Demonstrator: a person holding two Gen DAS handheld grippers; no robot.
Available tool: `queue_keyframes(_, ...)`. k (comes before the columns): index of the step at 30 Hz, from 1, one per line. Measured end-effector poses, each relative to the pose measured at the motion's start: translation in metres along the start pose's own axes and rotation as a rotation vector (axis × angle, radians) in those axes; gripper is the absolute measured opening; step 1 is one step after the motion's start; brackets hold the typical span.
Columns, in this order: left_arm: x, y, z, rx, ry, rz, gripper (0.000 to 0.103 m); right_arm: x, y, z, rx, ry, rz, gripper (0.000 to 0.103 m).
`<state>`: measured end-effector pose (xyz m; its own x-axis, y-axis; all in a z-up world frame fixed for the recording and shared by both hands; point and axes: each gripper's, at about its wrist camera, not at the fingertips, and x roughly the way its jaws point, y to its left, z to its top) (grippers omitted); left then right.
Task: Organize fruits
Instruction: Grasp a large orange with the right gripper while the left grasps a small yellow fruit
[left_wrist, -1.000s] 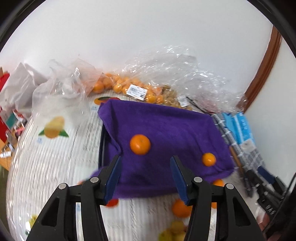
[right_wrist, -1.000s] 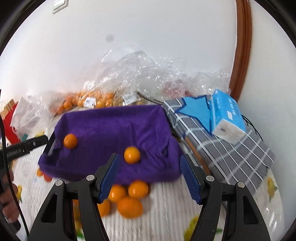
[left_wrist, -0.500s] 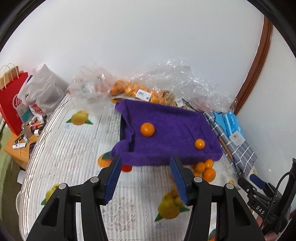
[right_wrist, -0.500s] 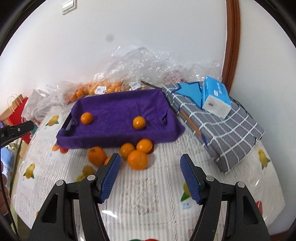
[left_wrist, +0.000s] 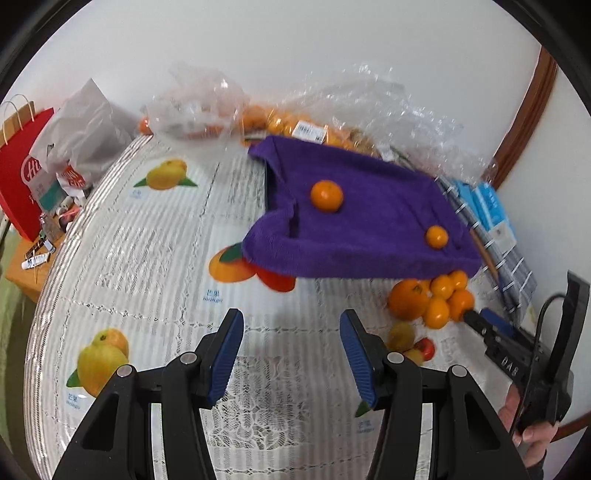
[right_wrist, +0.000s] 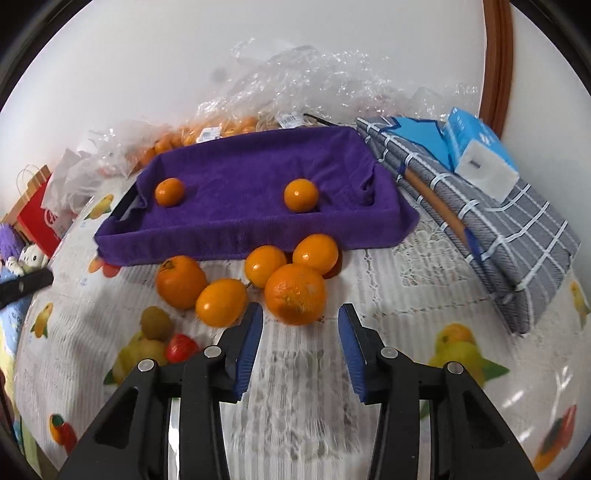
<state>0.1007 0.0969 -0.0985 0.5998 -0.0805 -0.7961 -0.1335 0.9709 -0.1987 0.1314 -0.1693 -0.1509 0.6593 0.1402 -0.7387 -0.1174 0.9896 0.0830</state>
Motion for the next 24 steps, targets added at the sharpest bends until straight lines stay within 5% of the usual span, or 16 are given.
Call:
queue_keyframes(9, 0.011, -0.013, -0.01, 0.034, 0.025, -0.043, 0.052, 0.028, -0.001, 0.004, 0.001, 0.026, 0.038, 0.042)
queue_keyframes(17, 0.025, -0.054, -0.021, 0.099, 0.048, -0.106, 0.052, 0.009, -0.014, -0.016, -0.006, 0.0, 0.03, 0.042)
queue_keyframes(24, 0.049, -0.08, -0.02, 0.055, 0.088, -0.199, 0.049, -0.016, -0.033, -0.04, 0.021, -0.055, -0.005, 0.042)
